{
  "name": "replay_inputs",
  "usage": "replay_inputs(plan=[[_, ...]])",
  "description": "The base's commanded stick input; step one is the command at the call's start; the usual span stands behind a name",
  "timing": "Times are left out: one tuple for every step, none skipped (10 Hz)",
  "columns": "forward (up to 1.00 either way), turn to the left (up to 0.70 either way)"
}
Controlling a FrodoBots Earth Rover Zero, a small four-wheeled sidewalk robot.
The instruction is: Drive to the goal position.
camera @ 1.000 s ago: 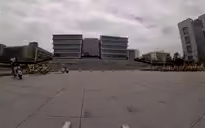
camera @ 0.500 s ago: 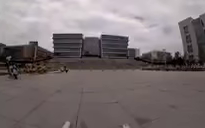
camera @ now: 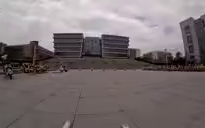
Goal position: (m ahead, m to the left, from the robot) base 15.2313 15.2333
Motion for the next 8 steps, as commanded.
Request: replay_inputs(plan=[[0.70,0.00],[0.70,0.00],[0.70,0.00],[0.70,0.00],[0.70,0.00],[0.70,0.00],[0.70,0.00],[0.70,0.00]])
